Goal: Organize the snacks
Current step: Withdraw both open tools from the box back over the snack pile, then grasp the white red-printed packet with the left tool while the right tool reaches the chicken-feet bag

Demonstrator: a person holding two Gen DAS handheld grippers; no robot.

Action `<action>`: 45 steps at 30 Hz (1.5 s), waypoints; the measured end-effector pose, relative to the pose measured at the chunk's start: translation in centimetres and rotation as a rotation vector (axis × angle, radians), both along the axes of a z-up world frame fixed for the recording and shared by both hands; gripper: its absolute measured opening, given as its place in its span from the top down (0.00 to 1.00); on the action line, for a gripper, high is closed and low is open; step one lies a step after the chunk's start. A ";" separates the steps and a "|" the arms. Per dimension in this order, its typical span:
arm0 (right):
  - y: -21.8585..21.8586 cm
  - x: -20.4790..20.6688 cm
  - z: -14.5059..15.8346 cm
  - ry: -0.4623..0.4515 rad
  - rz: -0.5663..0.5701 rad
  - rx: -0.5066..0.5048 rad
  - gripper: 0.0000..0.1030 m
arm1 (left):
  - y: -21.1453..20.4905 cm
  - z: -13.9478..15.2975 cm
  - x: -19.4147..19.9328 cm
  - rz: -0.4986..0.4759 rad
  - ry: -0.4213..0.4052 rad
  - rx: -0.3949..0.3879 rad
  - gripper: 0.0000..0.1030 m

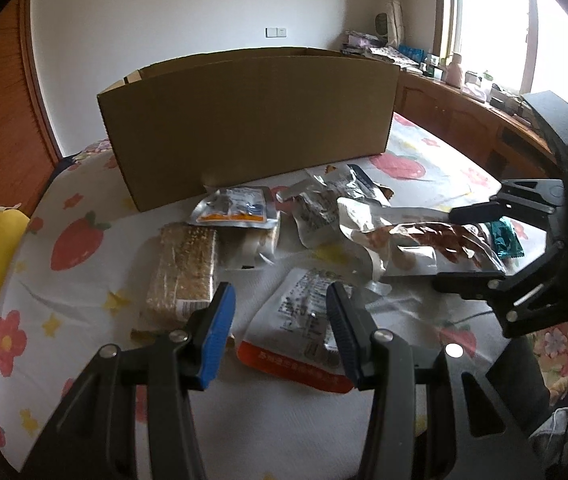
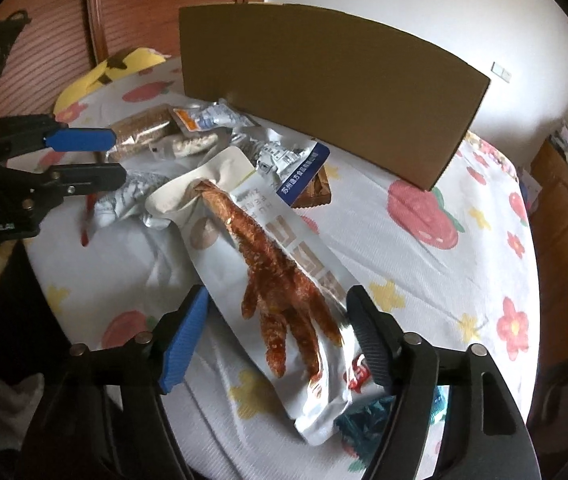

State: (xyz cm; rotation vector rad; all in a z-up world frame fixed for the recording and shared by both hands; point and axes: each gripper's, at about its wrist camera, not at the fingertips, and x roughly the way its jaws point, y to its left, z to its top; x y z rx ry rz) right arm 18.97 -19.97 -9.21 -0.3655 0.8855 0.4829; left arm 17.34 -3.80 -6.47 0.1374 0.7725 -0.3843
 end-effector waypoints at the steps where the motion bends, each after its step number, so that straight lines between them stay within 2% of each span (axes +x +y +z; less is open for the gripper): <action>1: 0.0 0.3 0.0 0.003 0.001 0.007 0.27 | 0.0 0.0 0.0 -0.003 0.002 -0.002 0.53; 7: -0.2 1.3 -0.4 -0.005 -0.007 0.052 0.17 | -0.5 -0.8 0.3 -0.036 0.048 -0.006 0.49; 10: -0.6 1.6 -0.7 -0.013 -0.027 0.082 0.10 | -0.6 -1.0 0.3 -0.045 0.038 0.000 0.46; 13: -0.7 1.7 -0.7 -0.012 -0.030 0.086 0.10 | -0.5 -1.2 0.6 -0.045 0.051 -0.022 0.39; 15: -0.7 1.7 -0.7 -0.014 -0.029 0.087 0.10 | -0.3 -1.7 0.9 -0.038 0.071 -0.050 0.30; 18: -0.7 1.7 -0.8 -0.015 -0.028 0.090 0.09 | 0.2 -1.9 1.0 -0.038 0.072 -0.079 0.29; 21: -0.8 1.7 -0.8 -0.016 -0.028 0.091 0.09 | 0.2 -1.9 0.9 -0.040 0.060 -0.071 0.27; 27: -0.8 1.7 -0.8 -0.017 -0.028 0.091 0.09 | 0.0 -1.6 1.1 -0.043 0.066 -0.071 0.27; 33: -0.8 1.7 -0.8 -0.016 -0.028 0.092 0.09 | -1.0 -0.9 1.3 -0.092 0.080 -0.062 0.28; 37: -0.8 1.6 -0.8 -0.017 -0.028 0.092 0.09 | -1.2 -0.8 1.5 -0.106 0.125 -0.085 0.28; 42: -0.8 1.6 -0.8 -0.016 -0.028 0.092 0.09 | -0.9 -0.5 1.4 -0.128 0.171 -0.159 0.27; 45: -0.8 1.6 -0.8 -0.017 -0.028 0.092 0.09 | -1.6 -0.6 1.5 -0.120 0.170 -0.105 0.28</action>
